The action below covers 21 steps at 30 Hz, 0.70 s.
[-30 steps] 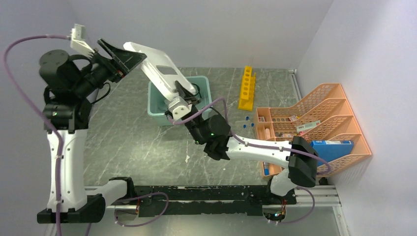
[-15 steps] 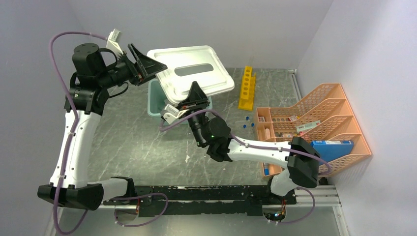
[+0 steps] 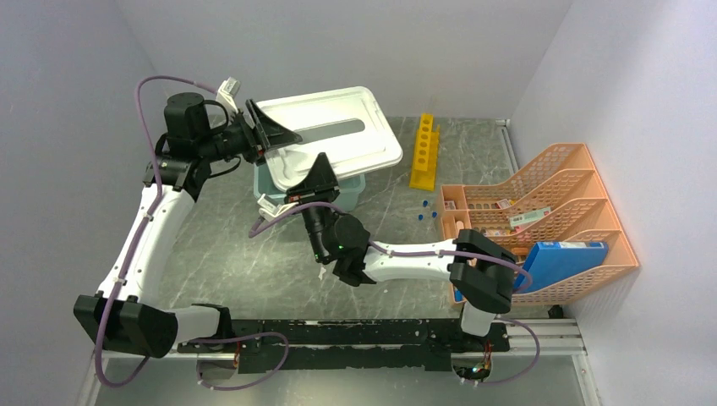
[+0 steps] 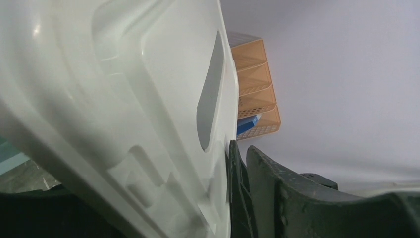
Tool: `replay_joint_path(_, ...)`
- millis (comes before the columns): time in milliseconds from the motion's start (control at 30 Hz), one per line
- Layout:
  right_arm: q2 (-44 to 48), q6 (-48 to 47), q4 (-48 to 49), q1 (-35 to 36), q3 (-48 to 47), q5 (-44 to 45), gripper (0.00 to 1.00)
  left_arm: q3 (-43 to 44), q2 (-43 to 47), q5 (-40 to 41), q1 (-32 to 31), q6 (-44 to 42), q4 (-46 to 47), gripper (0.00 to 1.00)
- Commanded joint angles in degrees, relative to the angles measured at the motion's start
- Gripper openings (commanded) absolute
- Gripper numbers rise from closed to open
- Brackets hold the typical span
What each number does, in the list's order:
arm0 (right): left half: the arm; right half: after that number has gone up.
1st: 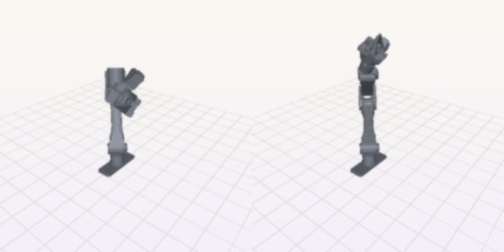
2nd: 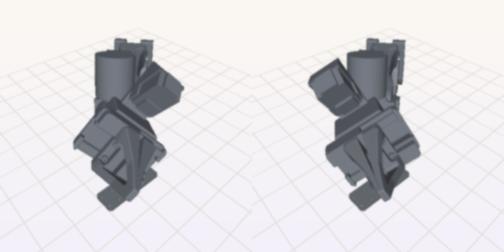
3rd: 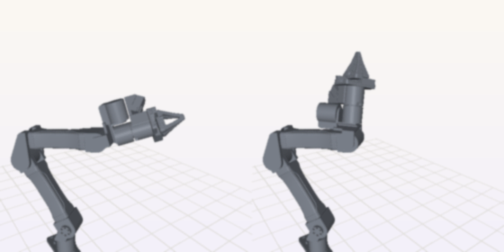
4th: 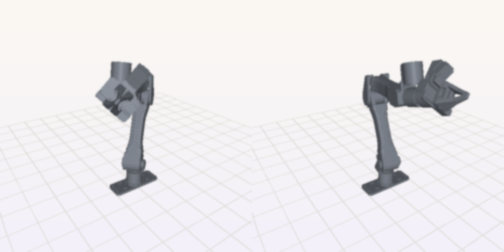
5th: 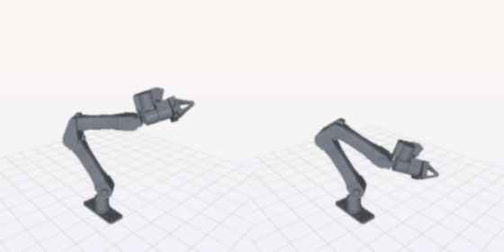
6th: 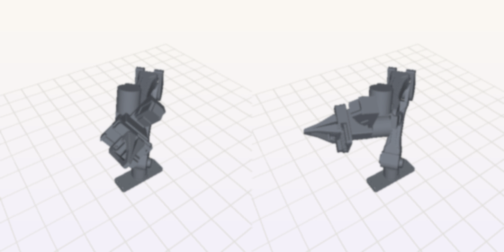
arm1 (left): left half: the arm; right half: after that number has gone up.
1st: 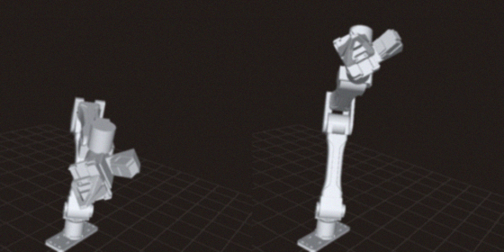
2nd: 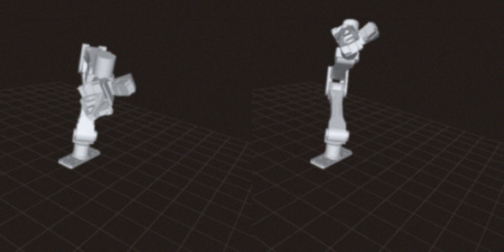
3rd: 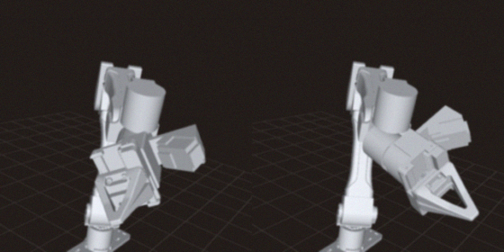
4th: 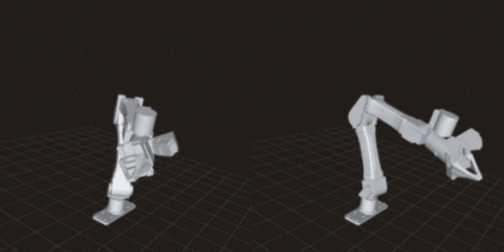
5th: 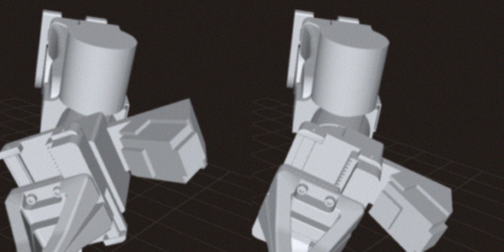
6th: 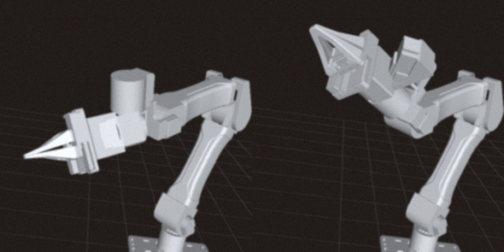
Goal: Organize the chemistry lab equipment
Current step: Close the lid of the storage box.
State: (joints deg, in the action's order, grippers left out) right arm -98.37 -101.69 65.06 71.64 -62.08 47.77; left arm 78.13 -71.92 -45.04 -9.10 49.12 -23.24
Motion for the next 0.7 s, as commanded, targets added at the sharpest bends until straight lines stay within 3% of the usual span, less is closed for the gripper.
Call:
replay_joint_path(0,-1.92,-3.42,6.52,0.78,-3.4,2.07,0.0,-2.8,1.19,-2.42,-0.48,2.42,7.74,0.65)
replay_joint_path(200,-3.49,-1.49,7.55,0.87,-3.32,3.65,0.0,-7.38,2.49,-1.68,-0.32,4.82,11.19,0.31)
replay_joint_path(300,-3.21,0.66,6.41,0.83,-2.78,4.62,0.0,-8.51,2.28,-1.47,-0.15,5.33,12.13,0.06)
replay_joint_path(400,-2.71,3.41,5.84,0.7,-1.72,5.48,0.02,-9.2,1.82,-1.73,0.17,6.35,14.61,0.05)
replay_joint_path(467,-1.83,5.18,7.09,0.78,-0.22,5.14,0.19,-9.39,0.9,-2.13,0.63,6.8,15.87,0.05)
replay_joint_path(533,-0.43,7.58,7.37,0.87,1.41,4.95,0.44,-9.77,0.06,-3.32,1.46,7.98,18.63,0.05)
replay_joint_path(667,4.16,18.09,1.06,1.07,5.81,3.47,0.74,-10.69,-2.07,-6.12,4.5,10.76,24.95,0.05)
